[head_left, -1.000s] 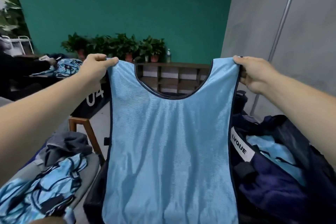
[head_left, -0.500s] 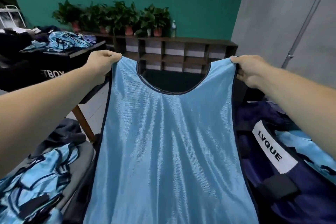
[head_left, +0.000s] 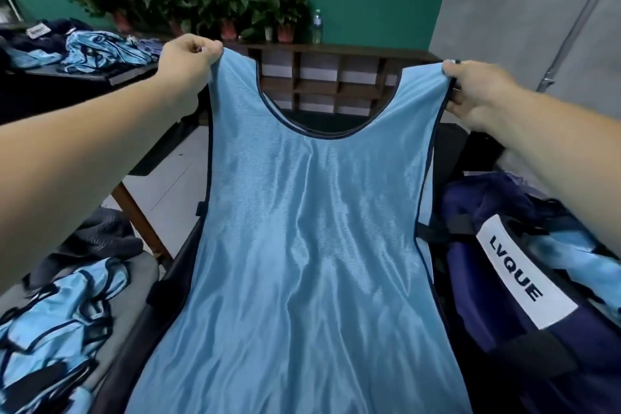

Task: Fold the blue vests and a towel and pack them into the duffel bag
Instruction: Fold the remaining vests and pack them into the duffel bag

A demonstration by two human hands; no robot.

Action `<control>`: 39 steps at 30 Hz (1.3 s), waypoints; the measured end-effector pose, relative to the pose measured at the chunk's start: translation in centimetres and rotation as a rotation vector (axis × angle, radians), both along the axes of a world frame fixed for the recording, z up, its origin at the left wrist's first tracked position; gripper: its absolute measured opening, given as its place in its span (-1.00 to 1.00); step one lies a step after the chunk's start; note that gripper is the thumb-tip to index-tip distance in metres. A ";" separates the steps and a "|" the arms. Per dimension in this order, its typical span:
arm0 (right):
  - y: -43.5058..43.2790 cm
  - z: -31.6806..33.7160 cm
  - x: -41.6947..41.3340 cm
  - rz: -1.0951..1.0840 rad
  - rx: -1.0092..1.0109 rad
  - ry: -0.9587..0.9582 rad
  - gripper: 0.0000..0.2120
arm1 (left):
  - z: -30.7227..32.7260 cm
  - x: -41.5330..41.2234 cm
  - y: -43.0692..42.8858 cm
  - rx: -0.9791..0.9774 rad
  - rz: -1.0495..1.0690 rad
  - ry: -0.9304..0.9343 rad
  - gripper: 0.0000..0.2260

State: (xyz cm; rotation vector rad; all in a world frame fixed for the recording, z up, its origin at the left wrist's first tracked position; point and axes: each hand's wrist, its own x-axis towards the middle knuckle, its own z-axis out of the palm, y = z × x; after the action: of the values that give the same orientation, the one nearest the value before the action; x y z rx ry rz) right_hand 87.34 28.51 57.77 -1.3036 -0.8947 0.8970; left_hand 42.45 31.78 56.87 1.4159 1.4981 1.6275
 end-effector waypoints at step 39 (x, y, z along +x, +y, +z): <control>-32.5 -13.1 -6.7 0.322 -0.337 -0.235 -0.84 | -10.1 -2.6 -29.2 -0.304 -0.598 0.349 -0.93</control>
State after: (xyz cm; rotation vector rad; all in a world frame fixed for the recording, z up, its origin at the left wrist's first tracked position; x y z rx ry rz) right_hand 80.63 -4.02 44.65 -1.6057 -1.1975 1.2001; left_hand 39.82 2.63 46.80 1.7994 1.2494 0.7906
